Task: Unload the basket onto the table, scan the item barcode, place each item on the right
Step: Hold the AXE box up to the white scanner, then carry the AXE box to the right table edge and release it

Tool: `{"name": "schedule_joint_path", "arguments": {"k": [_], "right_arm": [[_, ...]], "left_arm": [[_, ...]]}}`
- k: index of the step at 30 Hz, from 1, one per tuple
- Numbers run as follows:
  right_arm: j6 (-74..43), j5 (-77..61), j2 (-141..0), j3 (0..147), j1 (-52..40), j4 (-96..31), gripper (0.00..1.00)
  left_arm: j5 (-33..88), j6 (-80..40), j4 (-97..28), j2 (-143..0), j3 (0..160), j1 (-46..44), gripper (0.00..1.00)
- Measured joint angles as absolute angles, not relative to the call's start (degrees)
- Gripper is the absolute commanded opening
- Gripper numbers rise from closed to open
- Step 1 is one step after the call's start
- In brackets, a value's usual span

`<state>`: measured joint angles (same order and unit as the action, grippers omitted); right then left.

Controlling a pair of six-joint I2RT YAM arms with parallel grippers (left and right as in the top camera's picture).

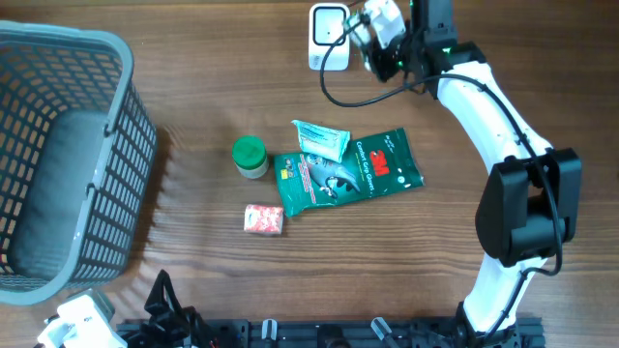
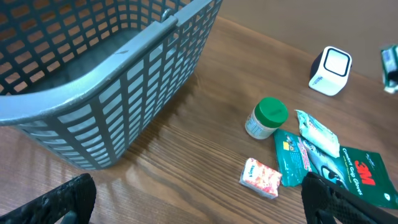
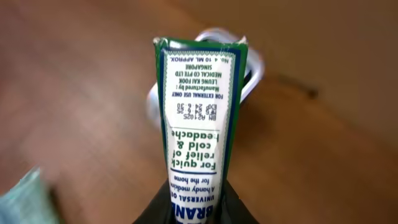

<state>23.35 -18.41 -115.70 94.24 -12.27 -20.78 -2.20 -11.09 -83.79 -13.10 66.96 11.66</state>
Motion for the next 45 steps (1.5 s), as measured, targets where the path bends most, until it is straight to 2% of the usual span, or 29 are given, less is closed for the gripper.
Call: {"name": "schedule_joint_path", "arguments": {"k": [6,13,20,32,35,39,42,43,45], "right_arm": [[24.23,-4.56,-119.63,94.32,-16.49,-2.46,0.15],[33.23,15.84,-129.93,94.26,-22.13,11.51,0.14],[41.85,27.79,-132.44,94.26,-22.15,11.66,0.11],[46.11,34.13,-132.44,94.26,-26.3,11.68,0.15],[45.19,38.3,-132.09,94.32,-25.36,6.87,0.14],[36.86,39.13,-129.08,94.61,-17.8,-8.1,0.13],[28.58,35.62,-127.74,94.98,-4.95,-19.27,0.15],[24.77,33.21,-127.74,94.96,4.67,-21.85,0.17],[22.46,28.91,-127.66,94.96,12.75,-22.7,0.2]], "left_arm": [[-2.2,-11.09,-83.74,-13.1,66.96,11.66,1.0],[-2.2,-11.09,-83.79,-13.1,66.96,11.66,1.0],[-2.22,-11.09,-83.79,-13.1,66.96,11.66,1.0],[-2.2,-11.09,-83.79,-13.1,66.96,11.66,1.0],[-2.2,-11.09,-83.81,-13.1,66.96,11.66,1.0],[-2.22,-11.09,-83.79,-13.1,66.96,11.66,1.0],[-2.2,-11.09,-83.79,-13.1,66.96,11.66,1.0],[-2.2,-11.09,-83.79,-13.1,66.96,11.66,1.0],[-2.2,-11.09,-83.77,-13.1,66.96,11.66,1.0]]}}
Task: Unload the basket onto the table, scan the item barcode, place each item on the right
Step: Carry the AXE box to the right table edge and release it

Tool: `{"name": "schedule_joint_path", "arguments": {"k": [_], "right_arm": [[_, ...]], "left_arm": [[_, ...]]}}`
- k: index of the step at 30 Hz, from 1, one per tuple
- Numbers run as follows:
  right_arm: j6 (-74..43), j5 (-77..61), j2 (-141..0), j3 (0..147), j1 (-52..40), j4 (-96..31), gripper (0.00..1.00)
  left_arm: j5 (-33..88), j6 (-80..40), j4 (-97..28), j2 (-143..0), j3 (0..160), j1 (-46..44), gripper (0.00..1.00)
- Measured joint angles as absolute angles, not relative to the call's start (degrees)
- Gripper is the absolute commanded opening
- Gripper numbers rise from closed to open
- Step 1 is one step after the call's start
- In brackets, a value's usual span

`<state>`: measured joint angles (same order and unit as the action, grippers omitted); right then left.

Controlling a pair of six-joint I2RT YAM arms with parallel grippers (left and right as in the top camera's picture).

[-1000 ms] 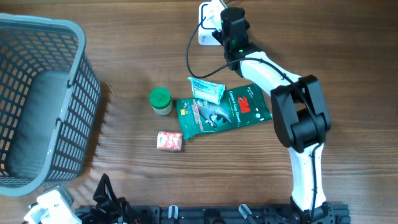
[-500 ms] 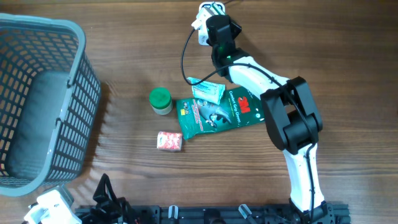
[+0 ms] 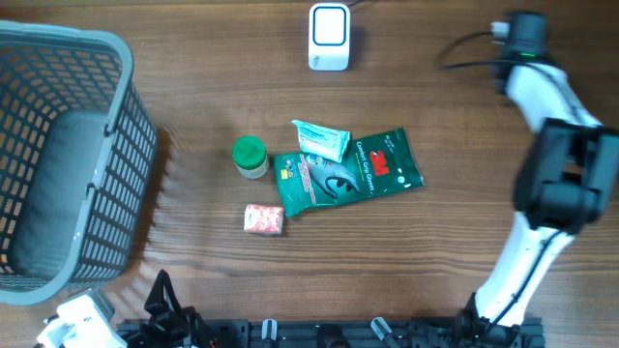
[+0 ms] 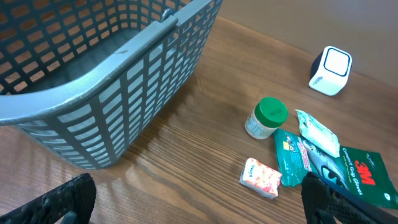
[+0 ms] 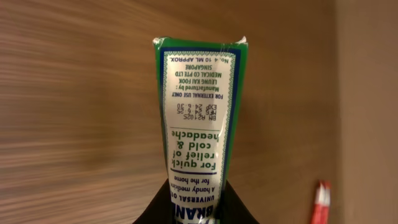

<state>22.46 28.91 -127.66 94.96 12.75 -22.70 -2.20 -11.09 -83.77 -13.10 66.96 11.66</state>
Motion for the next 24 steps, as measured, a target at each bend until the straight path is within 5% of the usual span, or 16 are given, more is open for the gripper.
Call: {"name": "schedule_joint_path", "arguments": {"k": [2,6,13,21,24], "right_arm": [[19.51,25.06,-127.66,94.3,22.98,-22.7,0.29],[12.67,19.94,-127.66,93.73,34.65,-23.57,1.0],[1.5,-11.25,-121.36,97.17,33.98,-31.22,1.0],[-17.04,-21.89,-109.97,99.46,7.09,-47.97,0.99],[-21.5,-22.76,-109.97,95.64,-2.48,-52.95,0.91]], "left_arm": [[-2.2,-11.09,-83.79,-13.1,66.96,11.66,1.0],[-2.2,-11.09,-83.79,-13.1,66.96,11.66,1.0],[-2.2,-11.09,-83.79,-13.1,66.96,11.66,1.0],[-2.22,-11.09,-83.77,-13.1,66.96,11.66,1.0],[-2.2,-11.09,-83.77,-13.1,66.96,11.66,1.0]]}}
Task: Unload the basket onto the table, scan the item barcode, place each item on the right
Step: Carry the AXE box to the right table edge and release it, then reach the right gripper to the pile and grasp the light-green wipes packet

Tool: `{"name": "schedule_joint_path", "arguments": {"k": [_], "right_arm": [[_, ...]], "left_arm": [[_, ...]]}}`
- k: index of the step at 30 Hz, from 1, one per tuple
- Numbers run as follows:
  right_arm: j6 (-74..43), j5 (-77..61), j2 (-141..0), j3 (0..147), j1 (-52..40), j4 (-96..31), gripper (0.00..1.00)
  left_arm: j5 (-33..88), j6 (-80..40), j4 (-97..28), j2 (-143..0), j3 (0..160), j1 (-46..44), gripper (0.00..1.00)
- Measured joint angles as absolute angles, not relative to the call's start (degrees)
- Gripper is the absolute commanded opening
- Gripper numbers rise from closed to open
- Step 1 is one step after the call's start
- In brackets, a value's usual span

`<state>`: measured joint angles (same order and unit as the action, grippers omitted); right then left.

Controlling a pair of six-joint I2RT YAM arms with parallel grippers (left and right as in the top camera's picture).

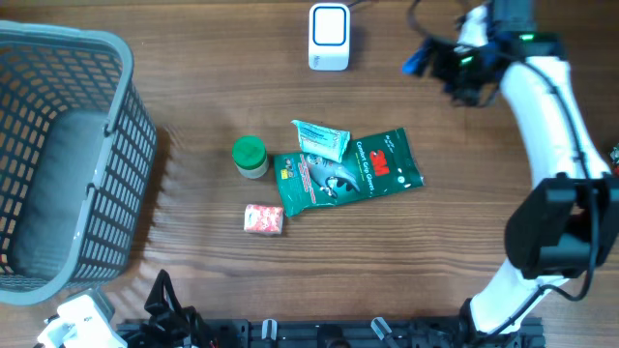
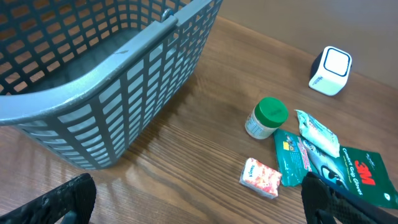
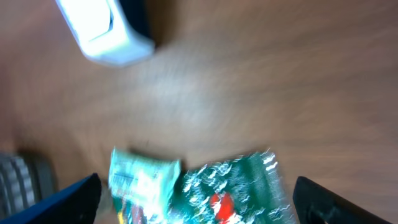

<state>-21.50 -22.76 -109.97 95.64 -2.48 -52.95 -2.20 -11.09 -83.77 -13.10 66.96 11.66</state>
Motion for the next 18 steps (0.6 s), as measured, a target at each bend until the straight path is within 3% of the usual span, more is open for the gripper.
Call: {"name": "schedule_joint_path", "arguments": {"k": [4,10,15,18], "right_arm": [[-23.99,-23.94,-110.06,87.29,-12.88,-45.67,0.73],[-34.74,-26.94,-110.28,72.95,-17.61,-27.14,0.73],[-40.93,-28.36,-110.41,66.89,-19.49,-23.75,0.77],[-42.92,-28.53,-110.54,66.76,-20.4,-20.05,0.74]], "left_arm": [[-2.22,-11.09,-83.79,-13.1,66.96,11.66,1.0],[-2.2,-11.09,-83.79,-13.1,66.96,11.66,1.0],[-2.2,-11.09,-83.79,-13.1,66.96,11.66,1.0],[-2.22,-11.09,-83.79,-13.1,66.96,11.66,1.0]]}}
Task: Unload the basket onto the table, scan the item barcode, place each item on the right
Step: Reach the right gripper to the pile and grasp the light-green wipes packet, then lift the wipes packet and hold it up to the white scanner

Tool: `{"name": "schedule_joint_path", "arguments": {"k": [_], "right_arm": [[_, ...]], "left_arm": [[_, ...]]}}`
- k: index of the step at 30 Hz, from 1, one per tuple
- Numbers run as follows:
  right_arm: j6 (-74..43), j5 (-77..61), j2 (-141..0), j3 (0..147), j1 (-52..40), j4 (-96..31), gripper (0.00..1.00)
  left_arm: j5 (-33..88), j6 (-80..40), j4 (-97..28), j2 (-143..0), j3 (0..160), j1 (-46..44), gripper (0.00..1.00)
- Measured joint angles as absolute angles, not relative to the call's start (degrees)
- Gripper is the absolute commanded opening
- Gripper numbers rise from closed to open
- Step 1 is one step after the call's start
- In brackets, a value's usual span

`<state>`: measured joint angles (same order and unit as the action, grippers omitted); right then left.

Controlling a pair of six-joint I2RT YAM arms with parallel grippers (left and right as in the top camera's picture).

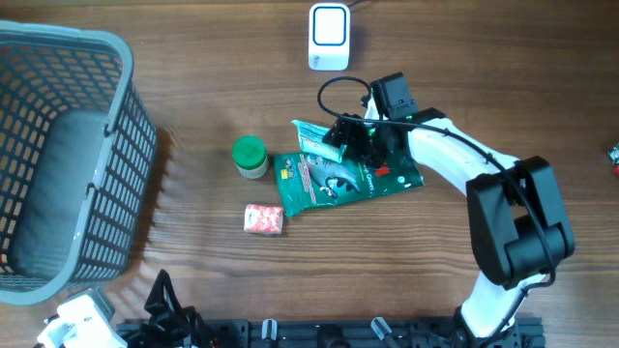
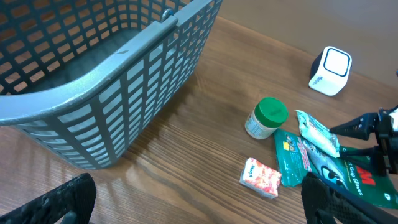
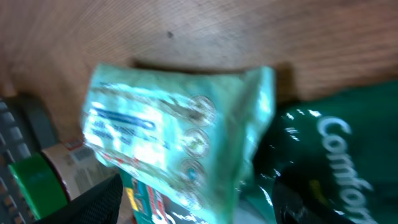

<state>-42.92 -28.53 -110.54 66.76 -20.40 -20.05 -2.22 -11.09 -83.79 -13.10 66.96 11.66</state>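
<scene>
A light teal packet (image 3: pixel 180 134) lies on top of the pile in the middle of the table, also seen as the light teal packet (image 1: pixel 322 140). My right gripper (image 3: pixel 196 208) is open, low over it, one finger on each side of its near end; from above the right gripper (image 1: pixel 346 138) sits at the packet's right end. The white scanner (image 1: pixel 329 37) stands at the far edge. My left gripper (image 2: pixel 196 199) is open and holds nothing, near the front left corner. The green box seen earlier is out of view.
Under the packet lie a dark green 3M pack (image 1: pixel 390 164) and a teal pack (image 1: pixel 311 184). A green-lidded jar (image 1: pixel 250 157) and a pink tissue pack (image 1: pixel 263 219) sit to their left. A grey basket (image 1: pixel 126 164) fills the left side. A small red item (image 1: pixel 614 152) lies at the right edge.
My right gripper was open high over the table right of the scanner. Now it is down at the pile, open around the light teal packet. The left arm has not moved.
My right gripper first held a green box up in front of the scanner. Then it held the box over the table's far right side. Then it was open and empty near the scanner, and now it is open at the light teal packet.
</scene>
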Motion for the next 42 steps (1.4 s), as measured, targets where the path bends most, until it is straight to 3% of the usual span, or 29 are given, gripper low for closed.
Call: {"name": "schedule_joint_path", "arguments": {"k": [1,3,6,12,16,21,28,42], "right_arm": [[-44.01,-28.56,-110.83,66.74,-20.84,-18.68,0.71],[-46.37,-28.71,-112.49,66.74,-21.67,-15.75,0.52],[-49.47,-29.17,-115.26,66.85,-22.11,-14.09,0.06],[-50.3,-29.45,-115.72,67.26,-22.11,-14.94,0.04],[-52.73,-30.06,-107.02,66.32,-21.47,-23.94,0.04],[-71.29,-37.74,-94.06,66.67,-19.05,-40.53,0.04],[-86.39,-54.06,-93.65,66.61,-18.96,-49.12,0.04],[-114.85,-55.66,-93.65,66.54,-18.96,-47.92,0.04]], "left_arm": [[-2.2,-11.09,-83.77,-13.1,66.96,11.66,1.0],[-2.22,-11.09,-83.77,-13.1,66.96,11.66,1.0],[-2.22,-11.09,-83.79,-13.1,66.96,11.66,1.0],[-2.2,-11.09,-83.79,-13.1,66.96,11.66,1.0],[-2.2,-11.09,-83.74,-13.1,66.96,11.66,1.0],[-2.22,-11.09,-83.77,-13.1,66.96,11.66,1.0],[-2.2,-11.09,-83.77,-13.1,66.96,11.66,1.0],[-2.2,-11.09,-83.77,-13.1,66.96,11.66,1.0]]}}
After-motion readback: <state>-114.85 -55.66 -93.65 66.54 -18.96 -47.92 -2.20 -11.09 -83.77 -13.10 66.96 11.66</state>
